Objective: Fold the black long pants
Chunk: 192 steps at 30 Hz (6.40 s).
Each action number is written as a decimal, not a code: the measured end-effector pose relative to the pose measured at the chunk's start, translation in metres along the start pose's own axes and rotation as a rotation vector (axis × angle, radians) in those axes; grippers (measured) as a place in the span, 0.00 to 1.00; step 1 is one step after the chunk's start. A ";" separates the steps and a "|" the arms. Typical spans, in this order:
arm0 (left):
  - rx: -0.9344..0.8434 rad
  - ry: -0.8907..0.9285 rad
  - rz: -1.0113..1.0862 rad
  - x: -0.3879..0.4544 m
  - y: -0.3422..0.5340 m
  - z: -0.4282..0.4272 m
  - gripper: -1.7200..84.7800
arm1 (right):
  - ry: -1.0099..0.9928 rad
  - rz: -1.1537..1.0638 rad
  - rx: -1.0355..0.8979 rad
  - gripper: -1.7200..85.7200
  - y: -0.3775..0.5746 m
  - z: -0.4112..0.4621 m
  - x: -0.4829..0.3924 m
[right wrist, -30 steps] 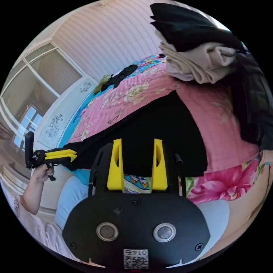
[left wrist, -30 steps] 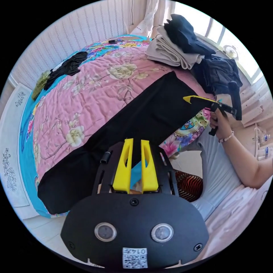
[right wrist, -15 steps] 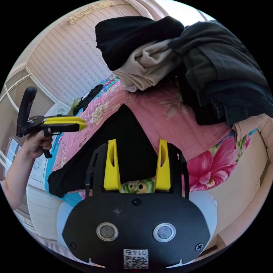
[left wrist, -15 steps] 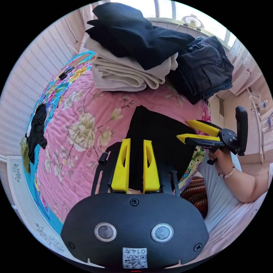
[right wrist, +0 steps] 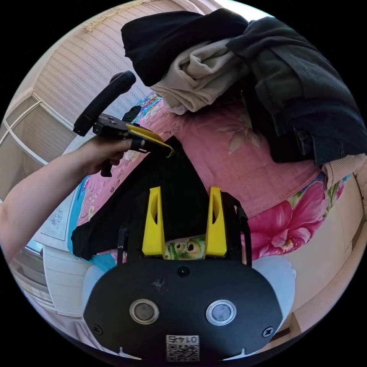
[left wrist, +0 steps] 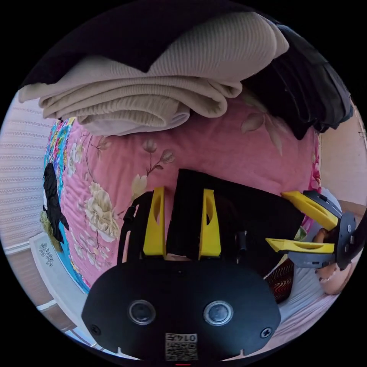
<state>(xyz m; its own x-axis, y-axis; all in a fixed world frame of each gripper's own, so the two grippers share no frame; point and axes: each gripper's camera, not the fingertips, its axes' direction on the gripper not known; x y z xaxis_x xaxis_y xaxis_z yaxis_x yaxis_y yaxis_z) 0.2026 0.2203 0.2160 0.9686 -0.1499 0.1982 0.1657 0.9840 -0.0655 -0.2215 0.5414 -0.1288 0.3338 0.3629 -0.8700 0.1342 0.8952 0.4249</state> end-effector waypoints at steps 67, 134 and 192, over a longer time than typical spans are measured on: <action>0.161 -0.357 -0.031 -0.042 0.271 -0.240 0.01 | -0.341 -0.399 0.002 0.04 -0.033 -0.007 -0.245; 0.006 -0.126 -1.387 -0.386 1.320 -0.309 0.12 | -0.428 -0.566 -0.655 0.08 -0.011 0.334 -0.626; 0.228 0.296 -0.541 -0.136 0.650 -0.202 0.01 | 0.171 -1.086 -0.649 0.01 -0.077 0.278 -0.588</action>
<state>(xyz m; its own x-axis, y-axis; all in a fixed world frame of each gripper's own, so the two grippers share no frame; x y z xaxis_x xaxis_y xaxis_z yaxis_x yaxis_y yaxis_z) 0.2158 0.8610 -0.0512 0.7752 -0.6172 -0.1342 0.6316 0.7534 0.1831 -0.1686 0.1876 0.4199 0.2095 -0.6466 -0.7335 -0.2329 0.6956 -0.6797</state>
